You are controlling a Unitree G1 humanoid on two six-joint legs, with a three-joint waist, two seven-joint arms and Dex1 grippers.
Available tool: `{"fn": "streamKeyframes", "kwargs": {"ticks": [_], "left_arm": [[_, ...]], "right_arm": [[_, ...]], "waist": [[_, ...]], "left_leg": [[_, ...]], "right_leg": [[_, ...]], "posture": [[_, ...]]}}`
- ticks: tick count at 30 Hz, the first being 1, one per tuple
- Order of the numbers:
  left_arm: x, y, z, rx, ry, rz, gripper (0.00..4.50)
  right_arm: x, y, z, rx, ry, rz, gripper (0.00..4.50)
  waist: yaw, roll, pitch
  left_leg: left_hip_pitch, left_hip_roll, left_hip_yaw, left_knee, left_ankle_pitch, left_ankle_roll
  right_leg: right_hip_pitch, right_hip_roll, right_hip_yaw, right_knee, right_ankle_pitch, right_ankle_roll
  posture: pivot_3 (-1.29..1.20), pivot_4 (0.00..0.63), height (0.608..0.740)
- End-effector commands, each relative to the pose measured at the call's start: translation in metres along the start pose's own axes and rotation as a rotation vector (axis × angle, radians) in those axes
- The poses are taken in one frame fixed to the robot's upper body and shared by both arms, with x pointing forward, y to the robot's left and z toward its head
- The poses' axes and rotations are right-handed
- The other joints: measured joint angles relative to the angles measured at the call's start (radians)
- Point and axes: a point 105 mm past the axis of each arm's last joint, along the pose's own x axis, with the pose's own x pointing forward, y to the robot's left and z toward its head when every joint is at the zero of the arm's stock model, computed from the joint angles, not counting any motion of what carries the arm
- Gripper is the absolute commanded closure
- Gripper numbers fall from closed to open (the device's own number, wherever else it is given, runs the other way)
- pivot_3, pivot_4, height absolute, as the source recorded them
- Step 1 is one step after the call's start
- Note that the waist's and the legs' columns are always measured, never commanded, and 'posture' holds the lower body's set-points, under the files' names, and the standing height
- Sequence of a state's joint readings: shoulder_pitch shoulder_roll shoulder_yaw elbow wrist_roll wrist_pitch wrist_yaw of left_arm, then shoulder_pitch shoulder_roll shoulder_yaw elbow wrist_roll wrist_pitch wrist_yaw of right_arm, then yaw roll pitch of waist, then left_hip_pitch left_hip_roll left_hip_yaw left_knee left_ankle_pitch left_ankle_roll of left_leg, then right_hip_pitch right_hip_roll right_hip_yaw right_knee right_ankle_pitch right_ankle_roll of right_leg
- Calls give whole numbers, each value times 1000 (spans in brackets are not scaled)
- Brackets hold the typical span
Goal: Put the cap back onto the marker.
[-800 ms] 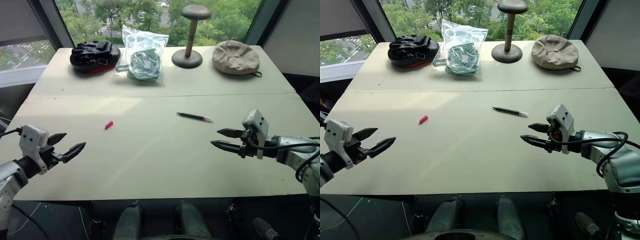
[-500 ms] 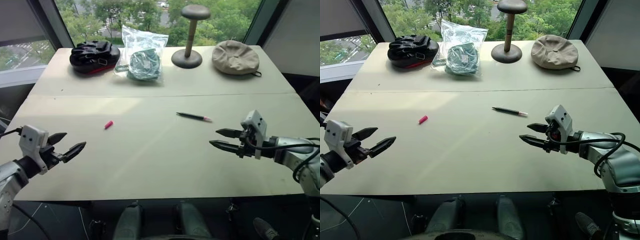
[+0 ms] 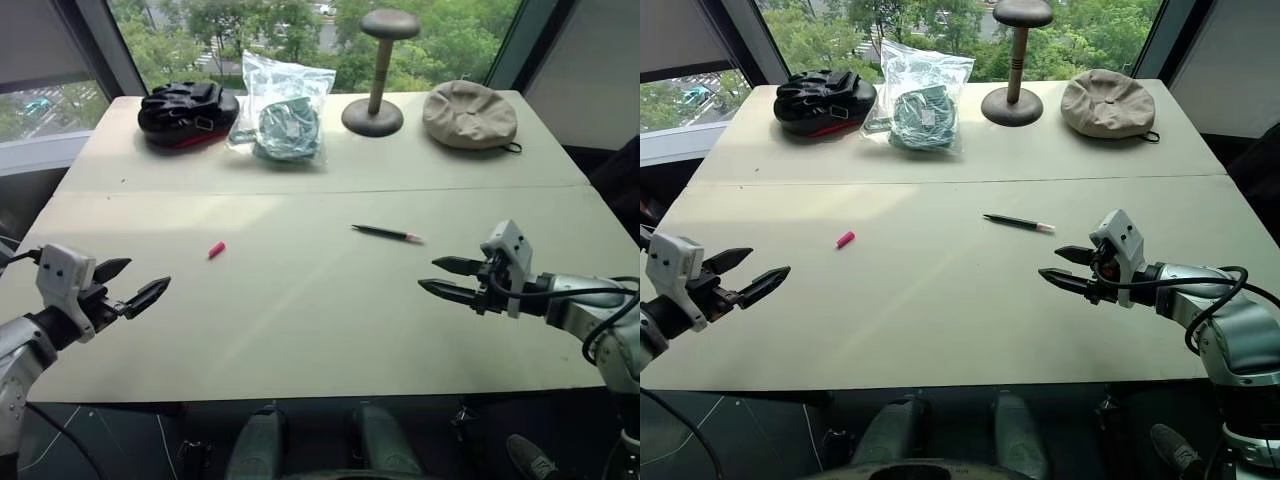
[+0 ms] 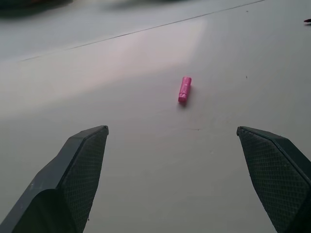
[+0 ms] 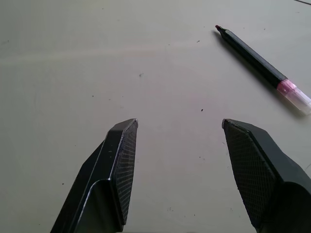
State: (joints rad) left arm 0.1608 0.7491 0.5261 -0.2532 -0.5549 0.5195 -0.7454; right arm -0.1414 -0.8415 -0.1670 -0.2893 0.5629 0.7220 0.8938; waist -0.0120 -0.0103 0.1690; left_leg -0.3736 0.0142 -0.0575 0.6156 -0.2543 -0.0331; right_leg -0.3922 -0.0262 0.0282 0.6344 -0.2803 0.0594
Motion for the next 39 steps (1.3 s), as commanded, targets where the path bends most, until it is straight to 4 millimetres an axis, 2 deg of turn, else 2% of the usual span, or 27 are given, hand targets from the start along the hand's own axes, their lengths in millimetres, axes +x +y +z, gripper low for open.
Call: {"fn": "streamKeyframes", "kwargs": {"ticks": [1, 4, 7, 14, 19, 23, 28, 32, 39], "left_arm": [[-3, 8, 9, 49, -19, -6, 70], [1, 11, 16, 72, -27, -52, 70], [14, 10, 26, 121, -17, -161, 70], [52, -10, 47, 227, 26, -484, 70], [75, -20, 57, 275, 25, -587, 70], [89, -26, 62, 270, -15, -606, 70], [94, -30, 58, 261, -22, -615, 70], [93, -34, 57, 263, -26, -619, 70], [83, -35, 52, 251, -28, -590, 70]], "right_arm": [[-1, 1, 11, -38, -27, -4, 1636], [0, 0, 12, -41, -26, -10, 1636], [2, -2, 13, -51, -26, -9, 1636], [7, -11, 21, -96, -24, 2, 1636], [14, -25, 24, -167, -1, -10, 1636], [39, -48, 27, -219, -18, -18, 1636], [75, -56, 28, -290, -6, 63, 1636], [95, -64, 27, -390, 43, 95, 1636], [113, -76, 39, -401, 62, 77, 1636]], "waist": [[0, 0, 0], [0, 0, 0], [4, 0, 0], [-3, 0, 0], [-5, 0, 0], [-10, 0, 0], [-10, -1, 0], [-9, -1, 1], [-10, 0, 1]], "left_leg": [[0, 0, 0, 0, 0, 0], [0, 0, 1, 0, 0, 0], [0, 0, 1, 1, 0, 0], [-1, -1, 4, 0, 0, 0], [-2, -2, 4, 0, 0, 0], [-1, -2, 4, 1, 0, 0], [-1, 0, 3, 3, 0, 0], [-1, 1, 2, 2, 0, 0], [-1, 1, 3, 3, 0, 0]], "right_leg": [[0, 0, 0, 0, 0, 0], [0, 0, -1, 0, 0, 0], [1, 0, -2, 0, 0, 0], [0, 0, -2, 0, 1, 2], [-2, 3, -2, 1, 2, 4], [-2, 6, -1, 3, 2, 4], [-6, 9, 0, 13, 2, 3], [-7, 11, 0, 14, 2, 3], [-7, 10, 0, 14, 2, 3]], "posture": [[0, 150, 740], [0, 150, 740], [0, 150, 740], [0, 150, 740], [0, 150, 740], [0, 150, 740], [0, 150, 740], [0, 150, 740], [0, 150, 740]]}}
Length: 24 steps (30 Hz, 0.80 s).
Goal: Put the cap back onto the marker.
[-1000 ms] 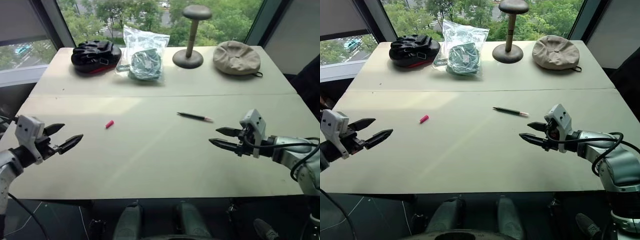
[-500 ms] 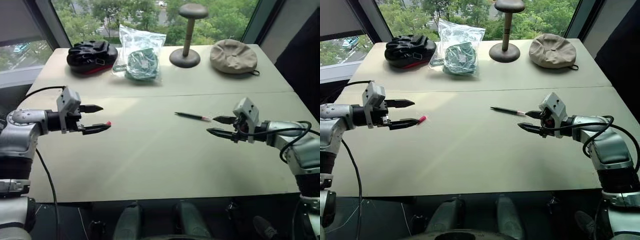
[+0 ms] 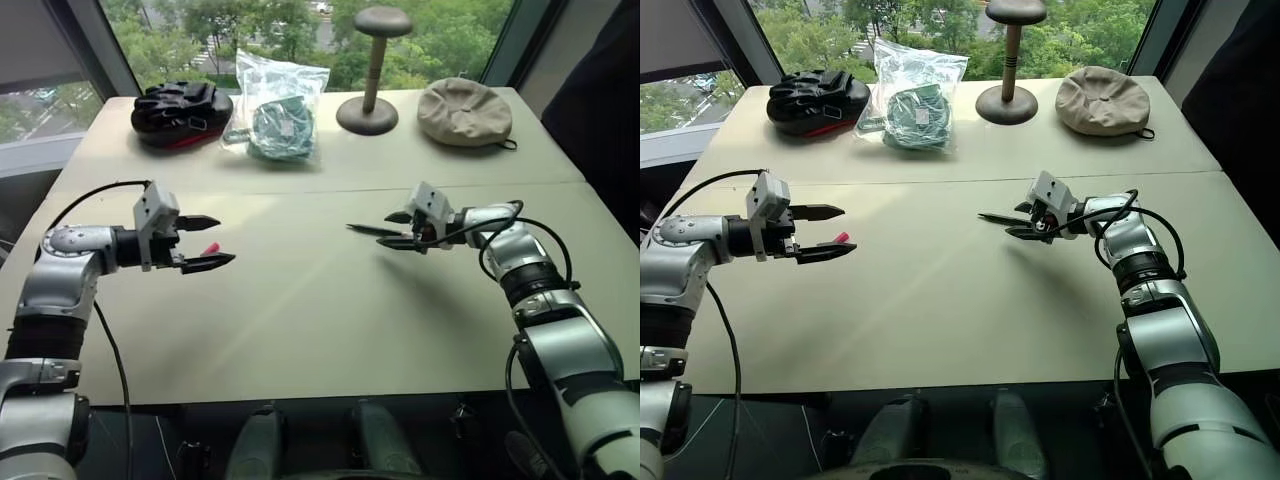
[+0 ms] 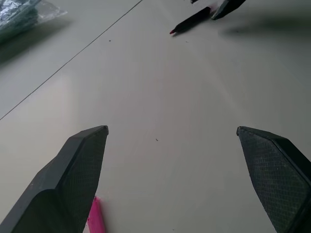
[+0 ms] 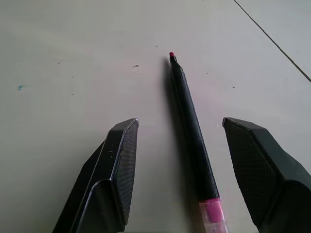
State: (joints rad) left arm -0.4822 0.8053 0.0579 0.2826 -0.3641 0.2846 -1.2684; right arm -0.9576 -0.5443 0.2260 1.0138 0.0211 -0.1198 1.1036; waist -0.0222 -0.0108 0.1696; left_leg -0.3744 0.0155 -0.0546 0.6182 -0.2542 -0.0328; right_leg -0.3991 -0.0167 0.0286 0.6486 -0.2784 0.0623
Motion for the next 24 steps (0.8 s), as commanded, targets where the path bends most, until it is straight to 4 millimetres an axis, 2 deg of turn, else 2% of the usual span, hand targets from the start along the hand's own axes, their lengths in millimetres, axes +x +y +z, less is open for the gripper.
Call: {"fn": "streamKeyframes", "kwargs": {"ticks": [1, 8, 12, 18, 24], "left_arm": [[-10, -1, 10, 26, -28, 38, 70], [-14, -6, 4, 9, -28, 76, 70], [-16, -7, 2, -1, -28, 95, 70], [-17, -10, 1, -5, -27, 102, 70], [-13, -13, 0, -5, -31, 103, 70]], "right_arm": [[4, -7, 11, -9, -18, -8, 1636], [19, 4, 15, -5, 4, 73, 1636], [26, 5, 15, -6, 18, 63, 1636], [26, -1, 14, 8, 46, 19, 1636], [24, -3, 2, 28, 101, -4, 1636]], "waist": [[0, 0, 0], [1, 0, 0], [0, 0, 0], [0, 0, 0], [1, 0, 0]], "left_leg": [[0, 0, 0, 0, 0, 0], [0, 0, -1, 0, 0, 0], [0, 0, -1, 0, 0, 0], [1, 0, -1, 0, 0, 0], [1, 0, -1, 0, 0, 0]], "right_leg": [[0, 0, 0, 0, 0, 0], [0, 0, 0, 1, 0, 0], [0, -1, 0, 1, 0, 0], [0, -1, 0, 1, 0, 0], [1, -1, 0, 1, 0, 0]], "posture": [[0, 150, 740], [0, 150, 740], [0, 150, 740], [0, 150, 740], [0, 150, 740]]}}
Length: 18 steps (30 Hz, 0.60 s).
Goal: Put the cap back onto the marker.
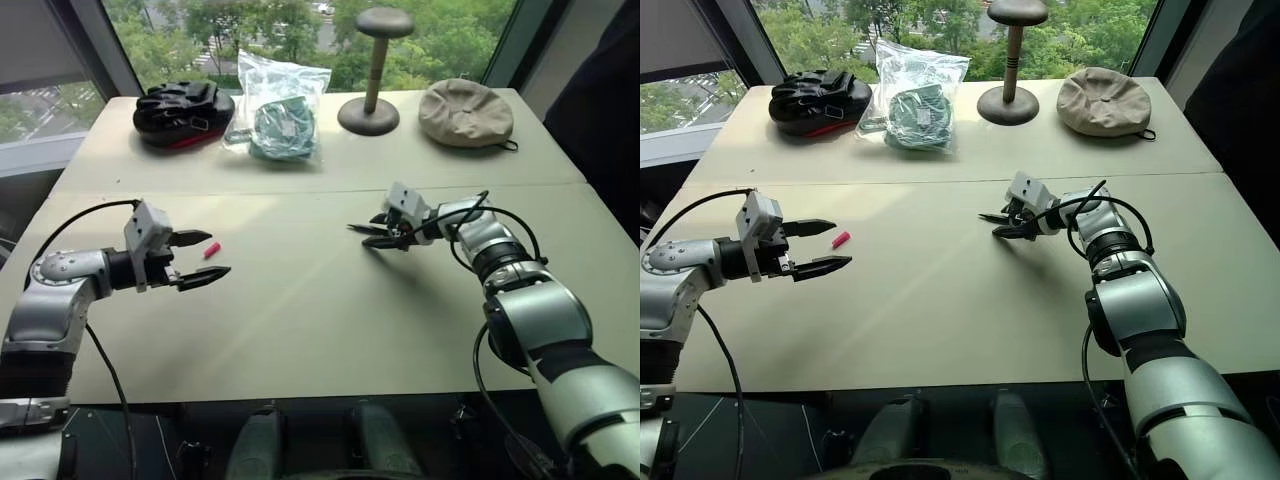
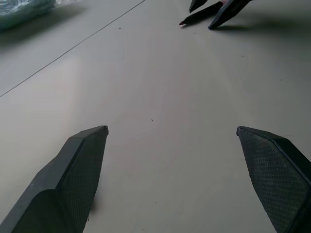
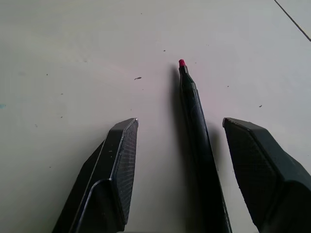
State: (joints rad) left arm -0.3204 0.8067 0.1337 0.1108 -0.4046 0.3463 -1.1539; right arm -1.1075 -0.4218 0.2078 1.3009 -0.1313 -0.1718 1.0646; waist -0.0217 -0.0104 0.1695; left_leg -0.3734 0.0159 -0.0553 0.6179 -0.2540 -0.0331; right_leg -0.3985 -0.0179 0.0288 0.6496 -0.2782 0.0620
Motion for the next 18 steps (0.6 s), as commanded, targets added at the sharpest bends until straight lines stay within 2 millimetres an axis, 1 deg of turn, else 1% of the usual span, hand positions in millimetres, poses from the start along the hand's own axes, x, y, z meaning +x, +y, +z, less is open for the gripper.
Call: {"fn": "streamKeyframes", "kwargs": {"ticks": [1, 5, 6, 8, 11, 12, 16, 18], "left_arm": [[-1, -1, 10, 30, -27, 7, 70], [0, -3, 11, 30, -29, 7, 70], [0, -3, 11, 30, -30, 9, 24], [0, -3, 11, 29, -31, 12, 0], [0, -3, 11, 28, -32, 15, 0], [-1, -3, 11, 29, -31, 17, 0], [-2, -3, 11, 30, -30, 22, 0], [-3, -2, 11, 30, -29, 26, 0]], "right_arm": [[-6, -9, -1, 11, 23, -44, 1636], [-6, -6, -6, 25, 41, -25, 1636], [-5, -4, -8, 28, 45, -18, 1890], [-4, -2, -10, 34, 49, -8, 2508], [-2, 2, -12, 51, 51, 17, 4041], [-2, 3, -13, 53, 52, 20, 4471], [-1, 4, -15, 54, 56, 22, 4471], [0, 4, -13, 60, 42, 14, 4471]], "waist": [[0, 0, 0], [1, 0, 0], [1, 0, 0], [1, 0, 0], [1, 0, 0], [1, 0, 0], [1, 0, 0], [1, 0, 0]], "left_leg": [[0, 0, 0, 0, 0, 0], [0, 0, 0, 0, 0, 0], [0, 0, 0, 0, 0, 0], [1, 0, 0, 0, 0, 0], [1, 0, 0, 1, 0, 0], [1, 0, 0, 1, 0, 0], [1, 0, -1, 1, 0, 0], [1, 0, -1, 1, 0, 0]], "right_leg": [[0, 0, 0, 0, 0, 0], [1, -1, 0, 0, 0, 0], [1, -1, 0, 0, 0, 0], [1, -1, 0, 0, 0, 0], [1, -1, 0, 0, 0, 0], [1, -1, 0, 0, 0, 0], [2, -1, 0, 0, 0, 0], [2, -1, 0, 0, 0, 0]], "posture": [[0, 150, 740], [0, 150, 740], [0, 150, 740], [0, 150, 740], [0, 150, 740], [0, 150, 740], [0, 150, 740], [0, 150, 740]]}}
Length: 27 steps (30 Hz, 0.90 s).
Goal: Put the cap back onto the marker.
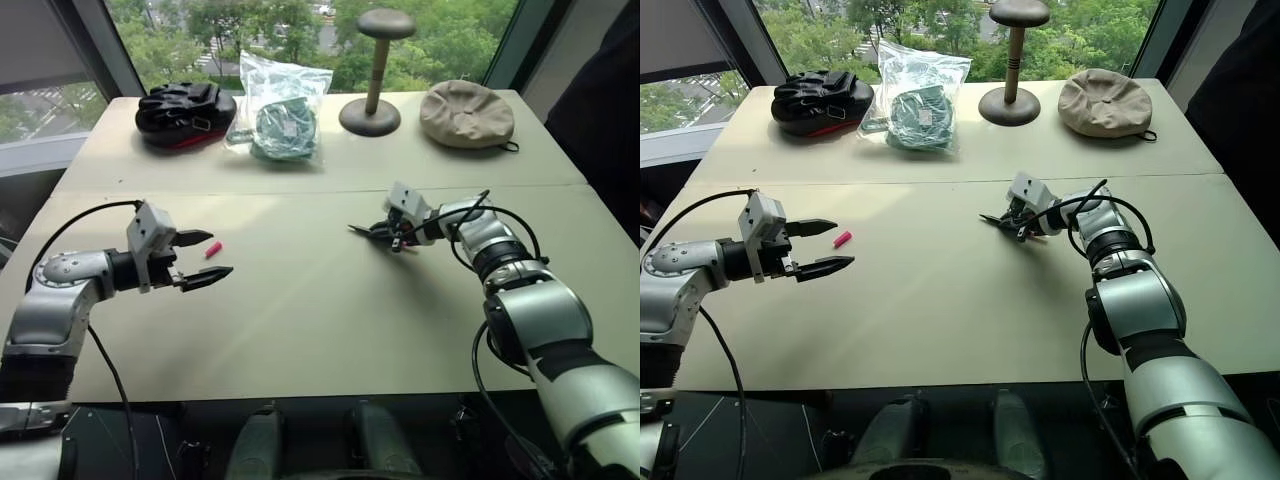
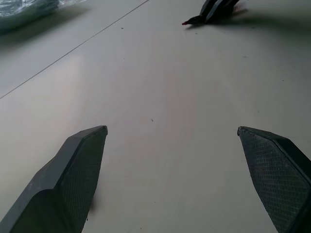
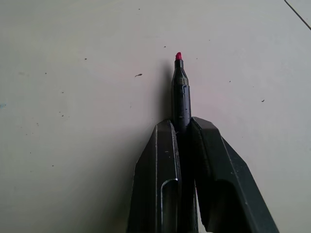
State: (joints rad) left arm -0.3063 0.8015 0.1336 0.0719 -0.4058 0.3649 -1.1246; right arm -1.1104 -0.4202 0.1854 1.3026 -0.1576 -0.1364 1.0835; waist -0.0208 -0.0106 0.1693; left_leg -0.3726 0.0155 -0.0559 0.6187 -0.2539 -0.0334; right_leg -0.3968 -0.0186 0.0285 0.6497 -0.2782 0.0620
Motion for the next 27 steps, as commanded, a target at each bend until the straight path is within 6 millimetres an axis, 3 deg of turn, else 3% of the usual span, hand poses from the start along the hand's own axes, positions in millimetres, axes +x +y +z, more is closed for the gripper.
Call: {"fn": "streamKeyframes", "kwargs": {"ticks": [1, 4, 8, 13, 16, 22, 27], "left_arm": [[-5, 2, 10, 26, -29, 17, 0], [-9, 8, 8, 23, -26, 52, 0], [-20, 28, 1, 26, 3, 169, 0], [-34, 50, -17, 16, 66, 295, 0], [-35, 53, -26, -10, 93, 315, 0], [-36, 56, -45, -73, 127, 329, 0], [-28, 60, -48, -85, 125, 318, 0]], "right_arm": [[2, 1, -8, 33, 11, -10, 4471], [-1, -7, 5, 21, -17, -51, 4471], [-8, -19, 43, -34, -13, -58, 4471], [-16, 3, 95, -180, -63, 147, 4471], [-19, 23, 97, -280, -54, 185, 4471], [-22, 74, 89, -214, -101, 276, 4471], [-19, 93, 84, -154, -123, 272, 4471]], "waist": [[0, 0, 0], [-1, 0, 0], [-4, 1, 0], [-23, 1, 0], [-23, 0, 0], [-11, 0, 0], [-11, -1, -1]], "left_leg": [[0, 0, 0, 0, 0, 0], [0, 0, 0, 0, 0, 0], [0, 0, 0, 0, 0, 0], [-1, 0, -1, -2, 0, 0], [-2, 1, -3, -4, 0, 0], [-5, -1, -4, -4, 0, 0], [-3, -3, -2, -1, 0, -1]], "right_leg": [[0, 0, 0, 0, 0, 0], [0, 0, 0, 0, 0, 0], [-1, 0, 0, 1, 0, 0], [-4, 0, 0, 2, 0, 0], [-5, -1, -1, 2, 0, 0], [-8, -6, -4, 2, 0, 0], [-6, -8, -4, 2, 0, 0]], "posture": [[0, 150, 740], [0, 150, 740], [0, 150, 740], [0, 150, 740], [0, 150, 740], [0, 150, 740], [0, 150, 740]]}}
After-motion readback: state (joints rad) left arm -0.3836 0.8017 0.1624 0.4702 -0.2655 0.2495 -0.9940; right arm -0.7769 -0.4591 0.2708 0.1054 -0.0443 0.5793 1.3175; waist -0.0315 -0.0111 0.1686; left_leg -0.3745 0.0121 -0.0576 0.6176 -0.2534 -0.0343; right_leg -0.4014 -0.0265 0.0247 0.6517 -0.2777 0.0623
